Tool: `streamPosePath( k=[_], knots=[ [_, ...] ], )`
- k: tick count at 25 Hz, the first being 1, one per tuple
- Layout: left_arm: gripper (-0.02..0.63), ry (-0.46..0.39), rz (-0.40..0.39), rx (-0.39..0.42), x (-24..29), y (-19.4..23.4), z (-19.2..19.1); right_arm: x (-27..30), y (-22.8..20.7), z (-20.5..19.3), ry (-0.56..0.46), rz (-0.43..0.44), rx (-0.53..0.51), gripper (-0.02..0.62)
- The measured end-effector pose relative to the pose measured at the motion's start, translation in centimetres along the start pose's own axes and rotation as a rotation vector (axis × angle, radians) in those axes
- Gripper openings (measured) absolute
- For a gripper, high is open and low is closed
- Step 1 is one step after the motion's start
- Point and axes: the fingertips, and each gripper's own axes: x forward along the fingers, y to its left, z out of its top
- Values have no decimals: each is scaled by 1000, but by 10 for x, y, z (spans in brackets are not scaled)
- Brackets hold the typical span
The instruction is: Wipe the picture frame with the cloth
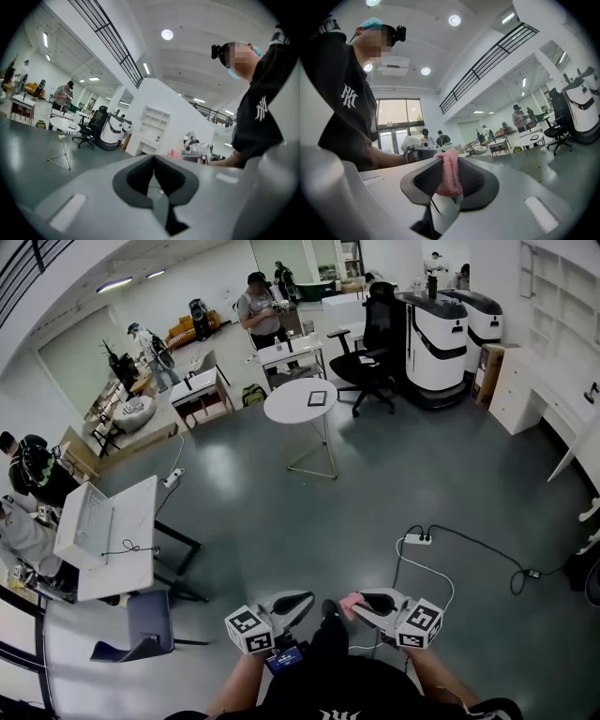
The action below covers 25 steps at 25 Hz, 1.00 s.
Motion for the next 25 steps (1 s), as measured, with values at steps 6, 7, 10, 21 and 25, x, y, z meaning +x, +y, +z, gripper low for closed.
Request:
streamPosePath(
  k=[6,7,10,21,25],
  knots=[
    [3,-24,6,-31,27,72,24,31,-61,11,15,-44,24,83],
    [3,-33,3,-28,33,85,33,39,-73,18,13,-48,18,84],
    [3,-48,-17,-11,50,124,63,66,-112,47,0,-63,-6,84],
    [3,-89,-58,29,78,274,152,175,-227,122,-53,-108,-64,86],
    [3,-96,-64,-33,80,312,153,204,-251,137,-48,-127,-70,86]
  ],
)
